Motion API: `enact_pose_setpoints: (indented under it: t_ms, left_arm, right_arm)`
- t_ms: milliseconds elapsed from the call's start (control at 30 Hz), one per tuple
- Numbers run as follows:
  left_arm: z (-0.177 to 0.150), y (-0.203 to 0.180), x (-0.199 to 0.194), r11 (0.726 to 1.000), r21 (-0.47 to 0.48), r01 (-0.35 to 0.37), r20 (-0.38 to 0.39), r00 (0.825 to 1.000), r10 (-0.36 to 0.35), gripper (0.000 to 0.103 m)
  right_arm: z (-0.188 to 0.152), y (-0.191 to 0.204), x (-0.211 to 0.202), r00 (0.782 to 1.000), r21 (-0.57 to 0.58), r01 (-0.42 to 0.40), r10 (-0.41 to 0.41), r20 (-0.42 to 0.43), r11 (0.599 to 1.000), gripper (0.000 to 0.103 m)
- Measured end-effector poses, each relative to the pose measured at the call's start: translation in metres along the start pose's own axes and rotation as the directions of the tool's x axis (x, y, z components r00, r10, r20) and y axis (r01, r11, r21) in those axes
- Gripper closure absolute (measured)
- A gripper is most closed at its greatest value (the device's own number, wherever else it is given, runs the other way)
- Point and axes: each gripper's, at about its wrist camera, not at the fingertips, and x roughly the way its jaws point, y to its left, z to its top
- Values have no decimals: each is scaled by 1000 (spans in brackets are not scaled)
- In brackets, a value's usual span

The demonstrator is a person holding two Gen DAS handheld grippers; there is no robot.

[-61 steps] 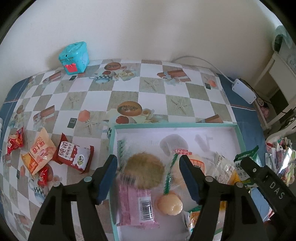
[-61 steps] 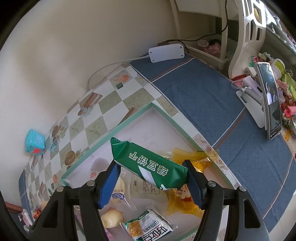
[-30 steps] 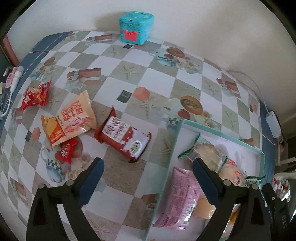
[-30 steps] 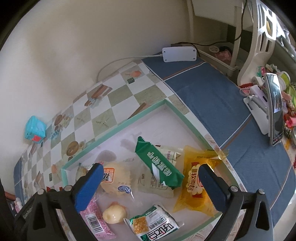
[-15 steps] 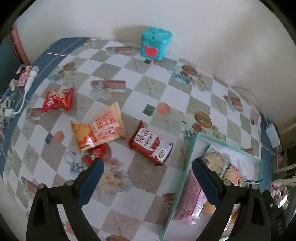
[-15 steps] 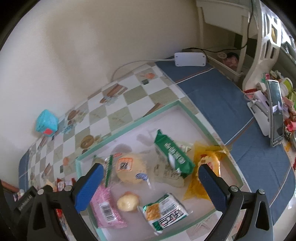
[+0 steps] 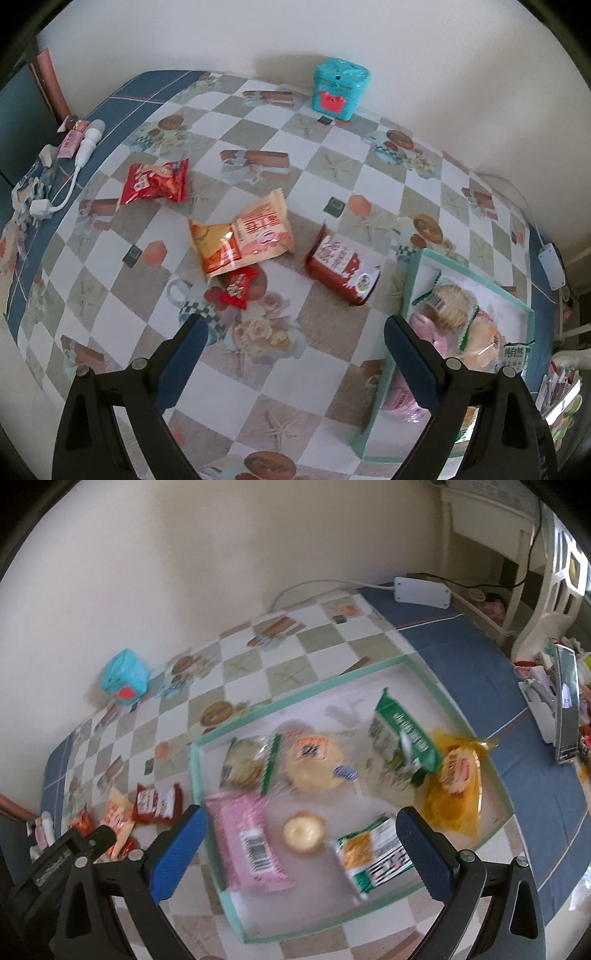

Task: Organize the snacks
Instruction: 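Withdraw both open grippers from the tray toward the remaining snacks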

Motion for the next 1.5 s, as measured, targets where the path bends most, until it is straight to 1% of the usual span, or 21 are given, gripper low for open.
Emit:
enact_pose_setpoints:
  t_ms: [300,433,533,633,767,867,933,1000,1100,1200,1300,1500]
  left_arm:
    - [-7,29,-6,999,-33,-9,3,1000,9,7]
    - [-8,49,-10,998,-56,-27,8,1000,28,7]
    - [-5,70,-12,995,-93,-44,14,999,46,7]
    - [-2,92,-14,987,-131,-90,26,995,94,7]
    - [3,126,-17,970,-177,-168,37,984,177,7]
    - [6,150,-16,954,-207,-215,33,974,226,7]
    - [6,163,-14,946,-226,-232,23,970,243,7]
    - [5,173,-13,941,-247,-230,12,971,241,7]
    - [4,177,-11,939,-262,-222,6,973,232,7]
    - [4,177,-9,942,-265,-206,0,977,214,7]
    - [4,175,-5,946,-261,-192,-10,981,196,7]
    - [3,171,8,954,-246,-169,-43,986,164,7]
  right_arm:
    - [-8,25,-2,1000,-77,-30,29,-5,997,0]
    - [-11,33,0,999,-90,-33,32,-15,995,0]
    - [-15,44,2,998,-111,-50,47,-29,993,0]
    - [-18,55,3,997,-126,-68,63,-40,990,0]
    - [-23,68,4,996,-144,-77,71,-48,987,0]
    - [-26,78,4,995,-161,-87,80,-52,983,0]
    - [-29,86,4,994,-172,-97,89,-56,980,0]
    - [-34,96,5,993,-189,-110,99,-64,976,0]
    - [-40,107,7,991,-210,-123,109,-76,970,0]
    - [-44,114,12,988,-226,-140,122,-93,964,0]
    - [-46,115,21,984,-216,-159,136,-116,963,0]
    - [-50,116,48,978,-209,-151,115,-173,966,0]
